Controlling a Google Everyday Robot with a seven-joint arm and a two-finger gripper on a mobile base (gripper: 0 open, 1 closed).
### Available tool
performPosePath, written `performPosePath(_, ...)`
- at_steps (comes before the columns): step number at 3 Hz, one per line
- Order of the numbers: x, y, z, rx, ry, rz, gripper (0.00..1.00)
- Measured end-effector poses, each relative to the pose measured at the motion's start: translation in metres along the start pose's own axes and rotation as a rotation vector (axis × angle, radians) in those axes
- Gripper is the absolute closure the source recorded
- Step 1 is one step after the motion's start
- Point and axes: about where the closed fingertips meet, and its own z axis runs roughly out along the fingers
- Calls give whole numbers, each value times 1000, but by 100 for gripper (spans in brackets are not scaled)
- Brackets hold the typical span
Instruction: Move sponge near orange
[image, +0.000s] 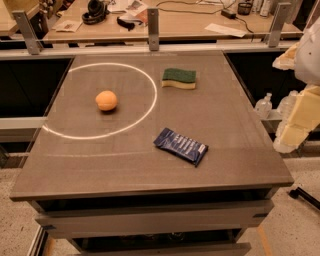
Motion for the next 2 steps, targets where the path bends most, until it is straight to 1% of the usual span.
performPosePath(1,0,0,0,0,0,0,0)
performPosePath(2,0,-9,-1,-8,-42,-5,0)
